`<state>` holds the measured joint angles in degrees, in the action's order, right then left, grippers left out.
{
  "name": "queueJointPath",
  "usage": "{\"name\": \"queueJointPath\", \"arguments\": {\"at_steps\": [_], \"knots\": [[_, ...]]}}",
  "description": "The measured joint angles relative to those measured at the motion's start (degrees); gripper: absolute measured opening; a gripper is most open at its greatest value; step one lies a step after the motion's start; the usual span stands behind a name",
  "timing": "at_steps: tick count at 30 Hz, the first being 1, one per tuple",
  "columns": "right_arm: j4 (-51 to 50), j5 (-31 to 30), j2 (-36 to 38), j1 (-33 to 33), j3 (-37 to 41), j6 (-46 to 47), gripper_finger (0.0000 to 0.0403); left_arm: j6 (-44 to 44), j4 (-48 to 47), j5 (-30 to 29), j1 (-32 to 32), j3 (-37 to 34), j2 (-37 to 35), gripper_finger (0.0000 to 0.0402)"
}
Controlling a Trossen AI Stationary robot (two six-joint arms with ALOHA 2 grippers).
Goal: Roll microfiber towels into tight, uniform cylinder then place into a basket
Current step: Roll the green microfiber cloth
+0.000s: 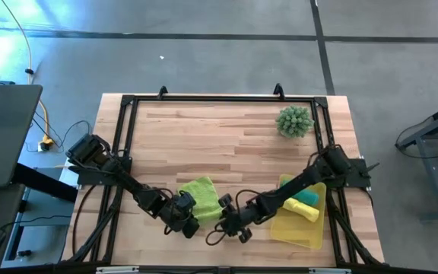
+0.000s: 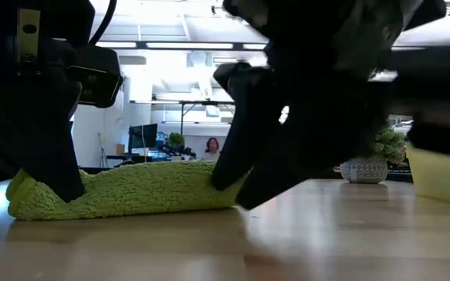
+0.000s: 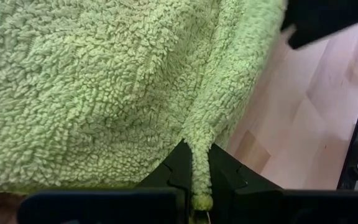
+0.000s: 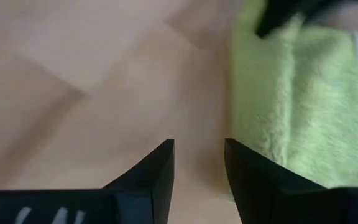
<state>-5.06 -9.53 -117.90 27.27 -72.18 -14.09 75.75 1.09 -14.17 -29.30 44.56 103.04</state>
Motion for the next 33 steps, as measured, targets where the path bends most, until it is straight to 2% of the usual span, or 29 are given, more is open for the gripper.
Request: {"name": "queueJointPath", "arguments": {"at_steps": [5,23,33], "knots": [[0.2,-5.6,-0.2,-0.4,0.0,0.3,0.0133,0.1,0.0,0.0,0.0,0.0,0.0,0.0017],[3.7,-6.0,0.1,1.4,-0.1,-2.9,0.0133,-0.9,0.0,0.0,0.0,0.0,0.0,0.0017],[3.7,-8.3,-0.1,-0.3,-0.1,-2.6,0.0133,-0.9,0.1,0.0,0.0,0.0,0.0,0.0017]]}}
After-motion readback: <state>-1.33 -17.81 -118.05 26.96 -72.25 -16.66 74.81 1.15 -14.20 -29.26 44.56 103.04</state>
